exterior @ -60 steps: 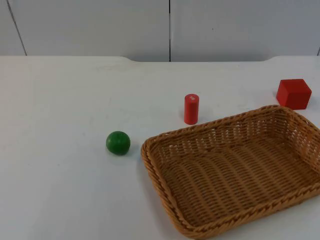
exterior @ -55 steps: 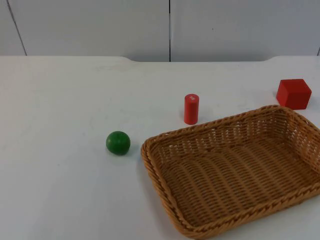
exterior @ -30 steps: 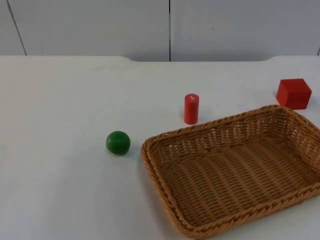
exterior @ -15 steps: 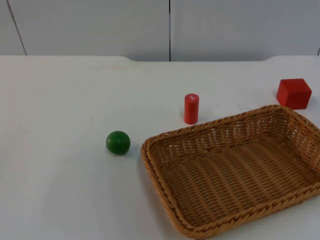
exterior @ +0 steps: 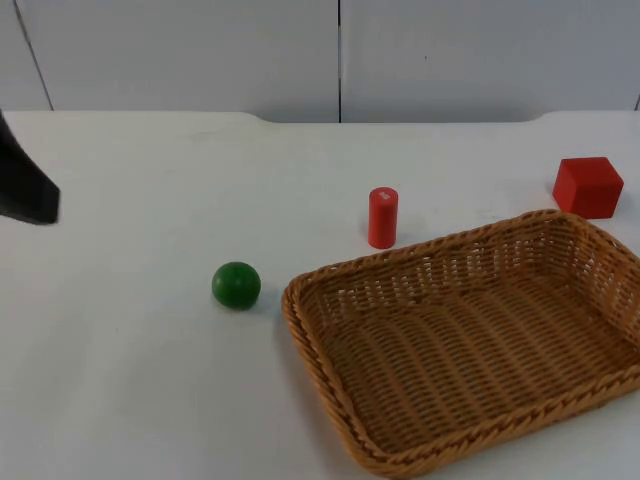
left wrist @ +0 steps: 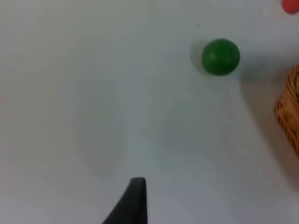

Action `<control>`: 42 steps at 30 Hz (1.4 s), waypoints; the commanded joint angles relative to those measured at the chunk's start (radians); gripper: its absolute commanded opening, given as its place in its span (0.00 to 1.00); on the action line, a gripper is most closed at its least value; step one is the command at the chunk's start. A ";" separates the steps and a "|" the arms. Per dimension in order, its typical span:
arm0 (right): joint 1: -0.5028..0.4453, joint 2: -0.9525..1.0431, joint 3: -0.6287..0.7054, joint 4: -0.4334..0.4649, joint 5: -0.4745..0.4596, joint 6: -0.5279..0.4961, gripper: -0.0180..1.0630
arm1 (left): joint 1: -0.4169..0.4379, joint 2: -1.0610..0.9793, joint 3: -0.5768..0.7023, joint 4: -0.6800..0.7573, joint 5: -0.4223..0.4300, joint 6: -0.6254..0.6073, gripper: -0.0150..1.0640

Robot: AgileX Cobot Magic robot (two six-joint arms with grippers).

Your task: Pick up the basket with the left hand and place the object to the left of the red cylinder into the basket with the right hand.

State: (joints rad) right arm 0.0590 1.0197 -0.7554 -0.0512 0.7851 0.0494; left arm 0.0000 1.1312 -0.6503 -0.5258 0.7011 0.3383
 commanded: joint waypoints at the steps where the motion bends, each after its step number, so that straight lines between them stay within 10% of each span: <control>1: -0.006 -0.001 -0.005 0.005 -0.003 -0.009 0.99 | -0.001 0.053 -0.011 -0.062 -0.007 0.047 0.84; 21: -0.006 -0.001 -0.005 0.005 -0.003 -0.016 0.99 | -0.527 0.570 -0.280 -0.052 -0.136 -0.178 0.81; 42: -0.006 -0.001 -0.005 0.031 -0.003 -0.015 0.99 | -0.579 0.902 -0.413 -0.078 -0.271 -0.614 0.71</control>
State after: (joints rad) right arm 0.0590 1.0197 -0.7554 -0.0182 0.7851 0.0421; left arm -0.5657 2.0039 -1.0552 -0.5815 0.4328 -0.2338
